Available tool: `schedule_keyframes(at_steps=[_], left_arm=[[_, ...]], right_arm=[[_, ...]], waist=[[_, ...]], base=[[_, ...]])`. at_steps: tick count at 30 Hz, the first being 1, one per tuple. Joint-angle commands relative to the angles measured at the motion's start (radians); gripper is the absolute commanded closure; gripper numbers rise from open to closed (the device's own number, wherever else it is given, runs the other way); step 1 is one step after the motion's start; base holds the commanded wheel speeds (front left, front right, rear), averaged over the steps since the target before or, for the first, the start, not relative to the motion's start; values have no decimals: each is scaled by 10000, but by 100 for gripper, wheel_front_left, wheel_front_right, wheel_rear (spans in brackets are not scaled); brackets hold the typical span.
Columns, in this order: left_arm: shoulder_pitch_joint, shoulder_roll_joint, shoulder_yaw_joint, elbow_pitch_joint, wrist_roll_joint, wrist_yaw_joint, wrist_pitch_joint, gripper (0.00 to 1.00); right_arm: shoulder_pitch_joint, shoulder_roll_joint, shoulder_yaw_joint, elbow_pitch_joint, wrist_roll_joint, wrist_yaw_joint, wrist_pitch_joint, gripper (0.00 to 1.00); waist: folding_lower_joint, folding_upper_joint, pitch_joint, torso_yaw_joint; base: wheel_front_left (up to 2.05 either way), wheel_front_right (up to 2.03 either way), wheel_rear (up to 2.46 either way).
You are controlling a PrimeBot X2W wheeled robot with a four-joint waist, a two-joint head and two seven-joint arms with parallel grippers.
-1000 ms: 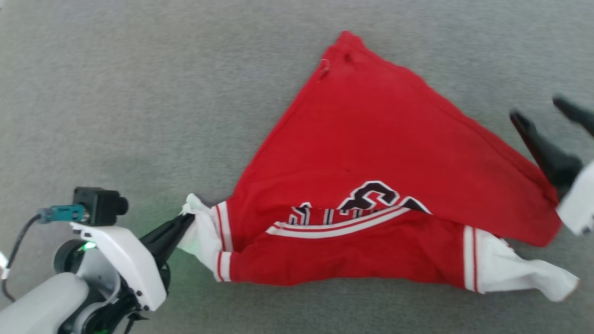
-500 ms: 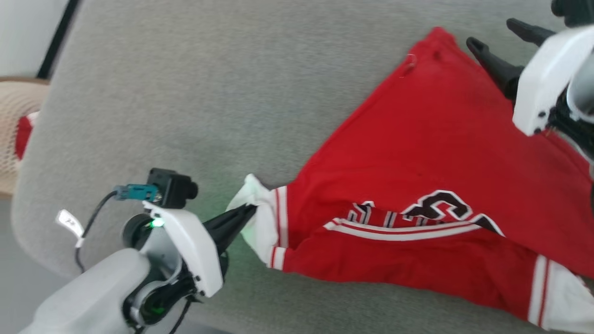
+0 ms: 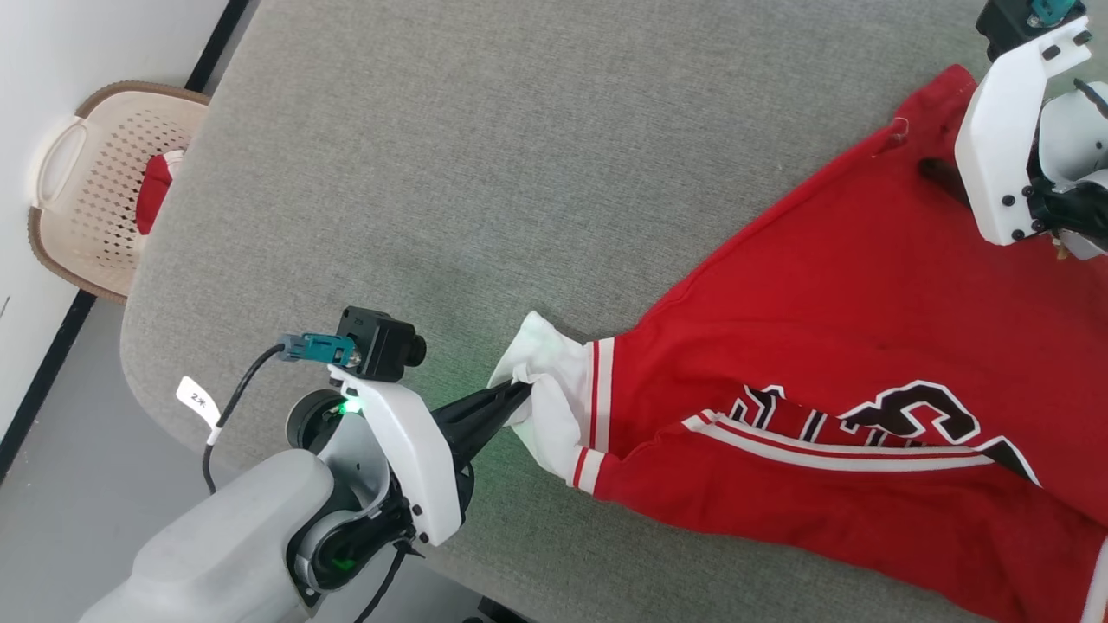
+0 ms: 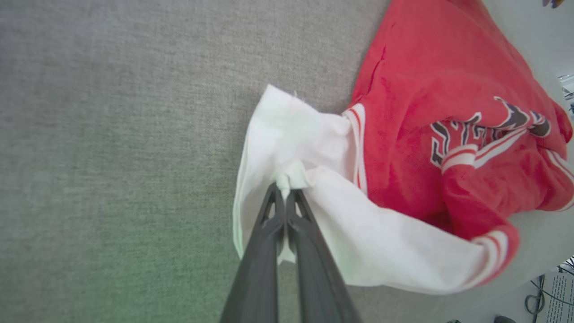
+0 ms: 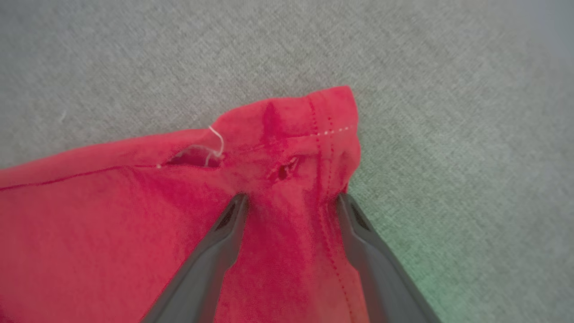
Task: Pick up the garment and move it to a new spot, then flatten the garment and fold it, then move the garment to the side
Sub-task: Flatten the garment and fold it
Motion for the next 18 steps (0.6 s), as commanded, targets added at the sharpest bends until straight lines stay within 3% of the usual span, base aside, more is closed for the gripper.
schedule_keyframes(at_steps=[1,3,5,6,10,18], left_arm=[[-156,-58,-1,70,39,-82,-47,100],[-191,-100,-21,177,28,-117,-51,100],[-247,-133,-15,269,-4,-163,-34,100],[-280,-126,-7,318,-20,-194,-12,100],[-495,90,141,484,-72,-246,57,100],[-1411,1334,590,154,141,-7,664,100]], right_arm=[[762,-87,588,649,63,-1,514,0],[833,-192,915,924,256,-1,777,0],[781,-286,1093,1104,461,-2,832,96],[694,-331,1116,1114,544,-2,745,100],[79,-367,1014,935,772,-11,32,100],[-818,-618,849,-21,1228,-11,-1196,100]], waist=[[0,-1,3,19],[0,-1,8,33],[0,-1,20,28],[0,-1,22,13],[0,-1,-3,-197],[0,-1,-342,-1049]], base=[[0,0,0],[0,0,0],[0,0,0],[0,0,0],[0,0,0],[0,0,0]])
